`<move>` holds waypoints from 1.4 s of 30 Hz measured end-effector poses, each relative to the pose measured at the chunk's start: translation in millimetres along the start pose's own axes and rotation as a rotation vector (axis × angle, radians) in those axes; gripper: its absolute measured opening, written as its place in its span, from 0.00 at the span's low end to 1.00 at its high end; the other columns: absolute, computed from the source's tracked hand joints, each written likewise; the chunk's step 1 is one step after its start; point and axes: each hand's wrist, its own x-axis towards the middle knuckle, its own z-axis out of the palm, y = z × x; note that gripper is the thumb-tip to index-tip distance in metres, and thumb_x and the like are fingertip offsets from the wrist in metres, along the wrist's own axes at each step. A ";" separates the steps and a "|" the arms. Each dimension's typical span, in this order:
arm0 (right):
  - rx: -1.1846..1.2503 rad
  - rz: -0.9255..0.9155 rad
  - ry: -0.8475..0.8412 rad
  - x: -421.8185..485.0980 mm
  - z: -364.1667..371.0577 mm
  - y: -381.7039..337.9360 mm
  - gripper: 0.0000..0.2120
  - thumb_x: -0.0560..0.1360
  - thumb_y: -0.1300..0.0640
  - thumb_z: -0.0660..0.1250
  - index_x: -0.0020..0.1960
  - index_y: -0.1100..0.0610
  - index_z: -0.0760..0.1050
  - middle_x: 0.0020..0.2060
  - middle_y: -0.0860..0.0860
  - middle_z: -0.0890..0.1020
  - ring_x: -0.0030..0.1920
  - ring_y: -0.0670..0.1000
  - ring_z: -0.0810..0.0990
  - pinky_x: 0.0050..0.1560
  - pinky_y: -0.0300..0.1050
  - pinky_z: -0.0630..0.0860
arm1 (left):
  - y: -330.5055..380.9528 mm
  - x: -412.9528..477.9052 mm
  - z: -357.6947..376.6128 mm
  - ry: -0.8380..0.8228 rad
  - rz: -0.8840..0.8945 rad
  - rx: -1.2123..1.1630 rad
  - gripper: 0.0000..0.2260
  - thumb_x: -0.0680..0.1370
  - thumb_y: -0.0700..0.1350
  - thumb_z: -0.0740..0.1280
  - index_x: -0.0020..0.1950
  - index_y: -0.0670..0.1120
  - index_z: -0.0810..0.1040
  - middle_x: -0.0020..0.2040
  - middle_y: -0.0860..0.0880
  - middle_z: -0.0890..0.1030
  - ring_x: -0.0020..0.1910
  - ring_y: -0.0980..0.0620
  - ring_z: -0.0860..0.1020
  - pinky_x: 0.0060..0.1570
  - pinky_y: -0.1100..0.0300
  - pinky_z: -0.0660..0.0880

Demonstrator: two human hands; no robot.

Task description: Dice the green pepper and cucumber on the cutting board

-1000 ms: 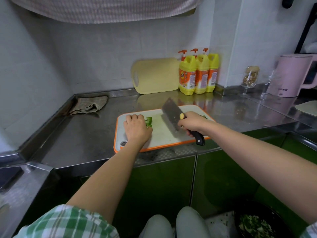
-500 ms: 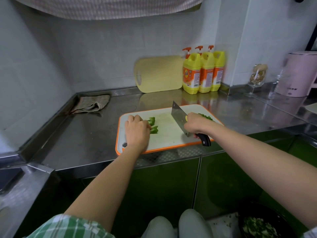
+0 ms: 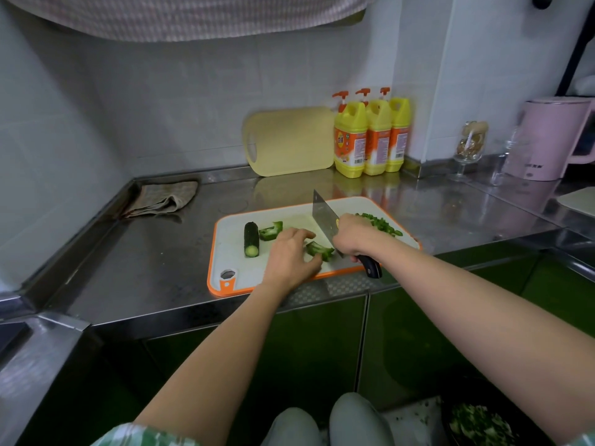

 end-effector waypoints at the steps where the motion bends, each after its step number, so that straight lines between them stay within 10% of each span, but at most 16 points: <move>1: 0.006 -0.003 0.012 0.6 1.1 1.9 0.10 0.76 0.68 0.60 0.53 0.69 0.76 0.30 0.58 0.78 0.31 0.55 0.80 0.30 0.45 0.75 | -1.6 -1.4 1.6 0.025 -0.039 -0.033 0.20 0.71 0.53 0.71 0.60 0.46 0.77 0.56 0.47 0.77 0.56 0.48 0.73 0.57 0.55 0.70; 19: 0.200 -0.201 0.042 -22.7 -9.4 28.0 0.09 0.78 0.62 0.58 0.39 0.56 0.66 0.30 0.58 0.77 0.21 0.50 0.74 0.19 0.34 0.66 | 2.3 -3.8 4.0 0.072 0.036 0.076 0.24 0.71 0.62 0.70 0.60 0.48 0.78 0.52 0.47 0.77 0.54 0.47 0.73 0.53 0.54 0.70; 42: -0.062 -0.161 0.045 -41.6 -8.0 13.4 0.05 0.80 0.60 0.56 0.50 0.62 0.68 0.30 0.58 0.78 0.22 0.51 0.76 0.18 0.36 0.66 | 0.3 -4.0 6.5 0.085 0.024 0.010 0.15 0.73 0.56 0.71 0.47 0.45 0.84 0.43 0.47 0.82 0.46 0.47 0.76 0.45 0.53 0.74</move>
